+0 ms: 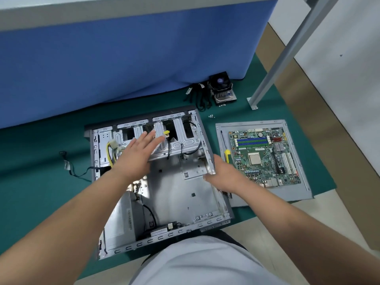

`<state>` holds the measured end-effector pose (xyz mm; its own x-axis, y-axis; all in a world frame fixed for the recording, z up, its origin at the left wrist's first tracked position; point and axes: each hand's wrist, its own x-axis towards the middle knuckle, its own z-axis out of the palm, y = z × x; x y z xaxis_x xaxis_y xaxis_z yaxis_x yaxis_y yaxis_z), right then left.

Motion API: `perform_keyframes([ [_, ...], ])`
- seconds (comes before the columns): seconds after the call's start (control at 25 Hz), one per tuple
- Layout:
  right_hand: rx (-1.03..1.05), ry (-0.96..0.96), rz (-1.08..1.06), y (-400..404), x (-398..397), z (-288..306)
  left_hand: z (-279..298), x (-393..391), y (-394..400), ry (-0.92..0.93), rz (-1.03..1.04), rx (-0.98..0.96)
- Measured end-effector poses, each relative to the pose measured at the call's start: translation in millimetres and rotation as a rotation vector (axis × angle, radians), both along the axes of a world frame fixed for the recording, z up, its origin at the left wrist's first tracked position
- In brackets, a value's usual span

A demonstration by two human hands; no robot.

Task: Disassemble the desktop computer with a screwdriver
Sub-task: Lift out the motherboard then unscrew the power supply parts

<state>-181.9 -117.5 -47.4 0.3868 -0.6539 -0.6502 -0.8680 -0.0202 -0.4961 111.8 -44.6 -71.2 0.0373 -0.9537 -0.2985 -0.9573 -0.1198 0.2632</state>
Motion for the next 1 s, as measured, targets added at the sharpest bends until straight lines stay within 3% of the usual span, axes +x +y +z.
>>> perform_keyframes([
  [0.08, 0.094, 0.198, 0.060, 10.4, 4.1, 5.5, 0.0, 5.0, 3.2, -0.078, -0.032, 0.009],
  [0.16, 0.123, 0.261, 0.051, 21.0, 7.0, 7.3, -0.8, 6.8, 6.0, -0.100, -0.047, 0.010],
  [0.48, 0.017, 0.257, 0.101, 15.9, 10.4, 8.0, 1.0, 5.2, 8.0, -0.157, -0.020, -0.008],
  [1.0, -0.422, 0.352, 0.402, -79.3, 98.2, 12.0, 14.8, 28.9, 40.5, -0.244, 0.384, 0.116],
])
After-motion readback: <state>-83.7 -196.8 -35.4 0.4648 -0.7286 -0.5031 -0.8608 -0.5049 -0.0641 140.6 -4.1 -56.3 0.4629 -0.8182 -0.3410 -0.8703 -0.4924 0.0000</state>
